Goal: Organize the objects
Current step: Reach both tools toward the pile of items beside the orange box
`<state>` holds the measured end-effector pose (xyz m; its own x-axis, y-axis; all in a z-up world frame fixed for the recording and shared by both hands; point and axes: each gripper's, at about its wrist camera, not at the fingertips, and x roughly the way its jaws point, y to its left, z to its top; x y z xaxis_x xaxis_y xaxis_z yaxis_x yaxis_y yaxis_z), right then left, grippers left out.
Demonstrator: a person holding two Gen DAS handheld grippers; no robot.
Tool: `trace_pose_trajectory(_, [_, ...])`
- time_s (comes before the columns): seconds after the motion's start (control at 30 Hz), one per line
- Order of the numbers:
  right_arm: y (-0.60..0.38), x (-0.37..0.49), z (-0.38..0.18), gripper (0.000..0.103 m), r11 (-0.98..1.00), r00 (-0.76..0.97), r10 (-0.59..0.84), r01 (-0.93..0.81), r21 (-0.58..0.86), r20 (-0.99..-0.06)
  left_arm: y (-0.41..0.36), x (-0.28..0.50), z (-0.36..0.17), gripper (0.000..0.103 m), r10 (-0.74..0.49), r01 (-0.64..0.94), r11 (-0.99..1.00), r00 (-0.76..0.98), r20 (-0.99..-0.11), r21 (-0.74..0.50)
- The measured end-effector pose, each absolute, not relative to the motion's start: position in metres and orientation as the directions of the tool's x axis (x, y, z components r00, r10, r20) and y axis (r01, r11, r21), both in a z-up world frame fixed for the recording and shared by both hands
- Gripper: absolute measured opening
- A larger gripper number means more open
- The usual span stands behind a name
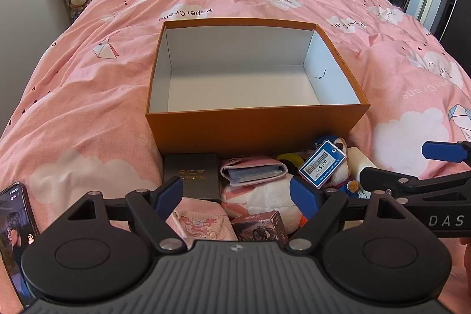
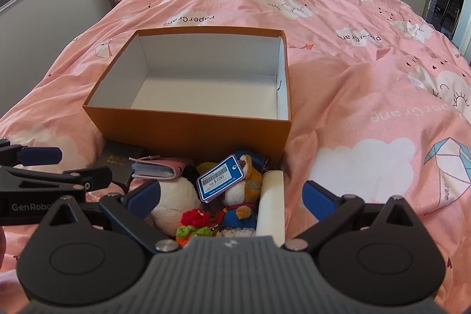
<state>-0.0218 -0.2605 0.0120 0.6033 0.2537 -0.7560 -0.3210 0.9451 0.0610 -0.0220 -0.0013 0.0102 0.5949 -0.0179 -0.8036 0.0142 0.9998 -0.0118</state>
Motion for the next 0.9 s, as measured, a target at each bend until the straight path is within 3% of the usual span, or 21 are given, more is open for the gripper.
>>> trace_pose_trajectory(0.4, [-0.261,-0.022,0.013,0.102,0.945,0.602,0.254,-0.320,0.063,-0.757,0.002,-0.024,0.012,0.096,-0.019,0.009,1.000,0.593,-0.805,-0.016])
trace_pose_trajectory(0.83, [-0.258,-0.020,0.006,0.102,0.939,0.576,0.274,-0.333,0.085,-0.770,0.011,-0.027,0.010,0.073,-0.059,0.038,0.998,0.580,-0.813,-0.046])
trace_pose_trajectory(0.9, [-0.257,-0.019,0.005,0.098,0.936,0.566,0.282,-0.339,0.094,-0.775,0.017,-0.027,0.007,0.071,-0.086,0.035,0.996,0.561,-0.823,-0.080])
